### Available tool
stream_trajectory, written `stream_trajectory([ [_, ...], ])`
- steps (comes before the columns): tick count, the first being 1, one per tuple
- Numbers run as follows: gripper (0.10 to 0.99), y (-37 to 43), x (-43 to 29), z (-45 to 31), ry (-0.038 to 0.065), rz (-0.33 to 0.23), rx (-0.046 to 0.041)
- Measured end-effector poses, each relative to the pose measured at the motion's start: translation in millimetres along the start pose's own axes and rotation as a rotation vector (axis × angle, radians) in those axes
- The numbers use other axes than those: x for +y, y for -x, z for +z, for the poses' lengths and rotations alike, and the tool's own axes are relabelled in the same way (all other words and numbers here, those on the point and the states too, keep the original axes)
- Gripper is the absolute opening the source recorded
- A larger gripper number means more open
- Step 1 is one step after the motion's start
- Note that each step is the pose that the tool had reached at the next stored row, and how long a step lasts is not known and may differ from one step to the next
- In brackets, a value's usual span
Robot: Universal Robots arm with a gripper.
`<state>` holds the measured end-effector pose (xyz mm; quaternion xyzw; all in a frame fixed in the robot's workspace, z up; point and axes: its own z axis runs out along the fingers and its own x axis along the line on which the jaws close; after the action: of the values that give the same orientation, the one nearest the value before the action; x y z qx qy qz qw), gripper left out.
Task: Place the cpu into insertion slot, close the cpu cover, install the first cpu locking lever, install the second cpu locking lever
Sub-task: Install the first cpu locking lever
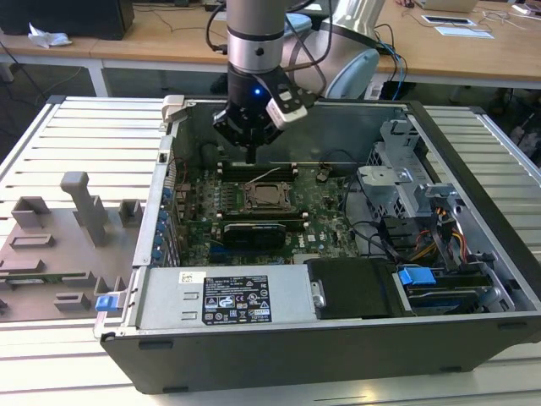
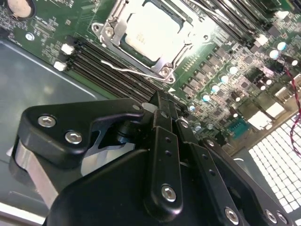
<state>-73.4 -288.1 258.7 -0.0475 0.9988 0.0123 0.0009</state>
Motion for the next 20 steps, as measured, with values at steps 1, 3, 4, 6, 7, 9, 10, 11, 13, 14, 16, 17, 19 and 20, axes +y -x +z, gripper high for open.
stream_trajectory([
  [1,0.106,0.1,0.0,0.1,0.0,0.0,0.0003],
  [3,0.106,0.1,0.0,0.2,0.0,0.0,0.0006],
  [4,0.106,0.2,0.0,1.2,0.001,0.0,0.0001],
  [6,0.106,0.0,-1.7,5.5,0.011,0.0,-0.0005],
  [7,0.106,-0.1,-2.4,7.6,0.02,0.0,-0.0015],
  [9,0.106,-0.2,-4.7,12.1,0.049,0.0,-0.0042],
  [10,0.106,0.5,-5.6,14.9,0.054,0.0,-0.0048],
  [11,0.106,1.1,-5.8,16.5,0.054,0.0,-0.0047],
  [13,0.106,3.1,-6.1,20.3,0.054,0.0,-0.0047],
  [14,0.106,4.3,-6.3,22.5,0.054,0.0,-0.0045],
  [16,0.106,6.8,-6.5,26.6,0.054,0.0,-0.0041],
  [17,0.106,7.6,-6.3,28.4,0.054,0.0,-0.0038],
  [19,0.106,9.4,-5.4,32.5,0.054,0.0,-0.0037],
  [20,0.106,10.1,-5.1,33.4,0.054,0.0,-0.0034],
])
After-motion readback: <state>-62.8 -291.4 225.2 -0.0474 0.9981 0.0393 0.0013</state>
